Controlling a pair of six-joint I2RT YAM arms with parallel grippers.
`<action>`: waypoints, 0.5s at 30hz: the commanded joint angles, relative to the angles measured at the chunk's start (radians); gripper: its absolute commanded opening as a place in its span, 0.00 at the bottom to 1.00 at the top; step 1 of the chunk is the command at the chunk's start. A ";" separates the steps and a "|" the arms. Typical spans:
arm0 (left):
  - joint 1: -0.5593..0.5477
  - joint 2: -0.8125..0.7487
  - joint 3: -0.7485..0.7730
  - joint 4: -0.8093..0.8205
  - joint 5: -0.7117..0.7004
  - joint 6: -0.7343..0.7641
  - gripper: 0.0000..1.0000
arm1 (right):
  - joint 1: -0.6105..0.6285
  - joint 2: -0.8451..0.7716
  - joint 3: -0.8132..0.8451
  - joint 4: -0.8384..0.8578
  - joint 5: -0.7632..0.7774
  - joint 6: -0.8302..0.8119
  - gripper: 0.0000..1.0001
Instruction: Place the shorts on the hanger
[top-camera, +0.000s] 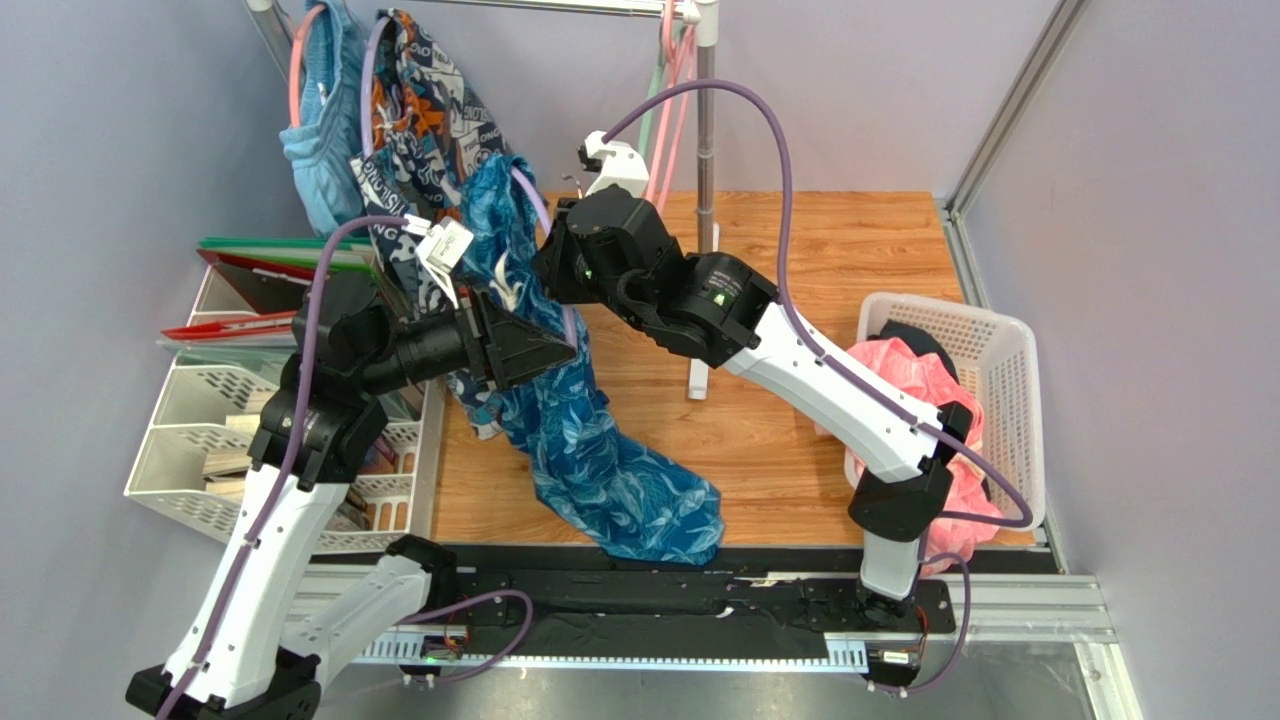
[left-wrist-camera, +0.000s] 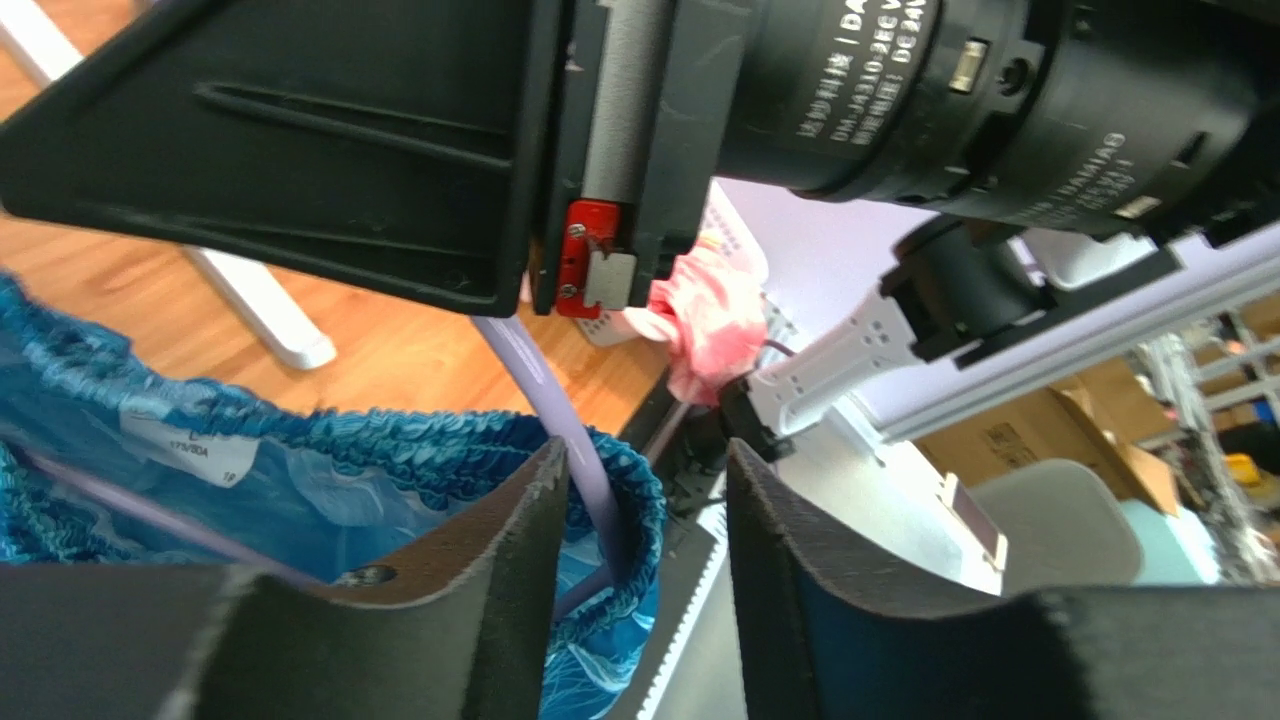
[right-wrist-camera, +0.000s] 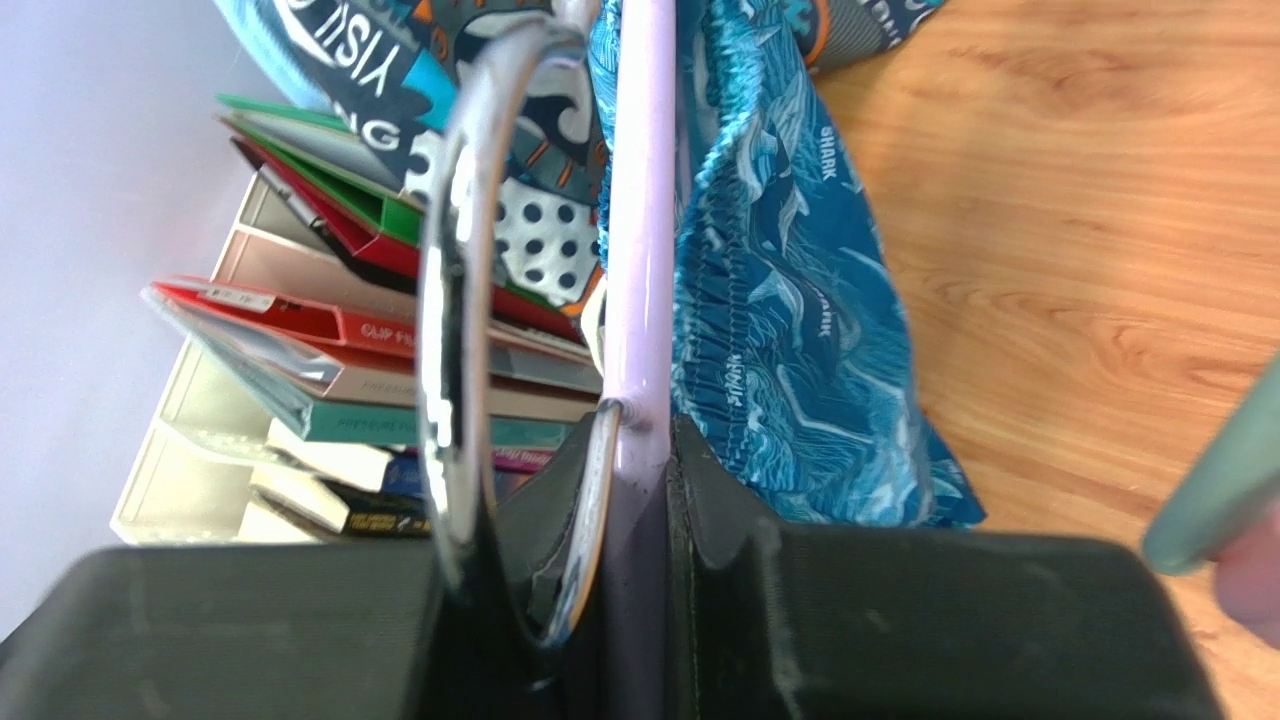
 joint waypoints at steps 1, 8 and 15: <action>-0.015 0.013 0.024 -0.002 -0.091 0.014 0.46 | 0.022 -0.005 0.062 0.139 0.098 0.001 0.00; -0.032 0.048 0.048 -0.081 -0.153 0.071 0.43 | 0.023 0.006 0.072 0.161 0.122 -0.011 0.00; -0.038 0.073 0.039 -0.052 -0.136 0.059 0.30 | 0.028 0.020 0.076 0.161 0.110 -0.009 0.00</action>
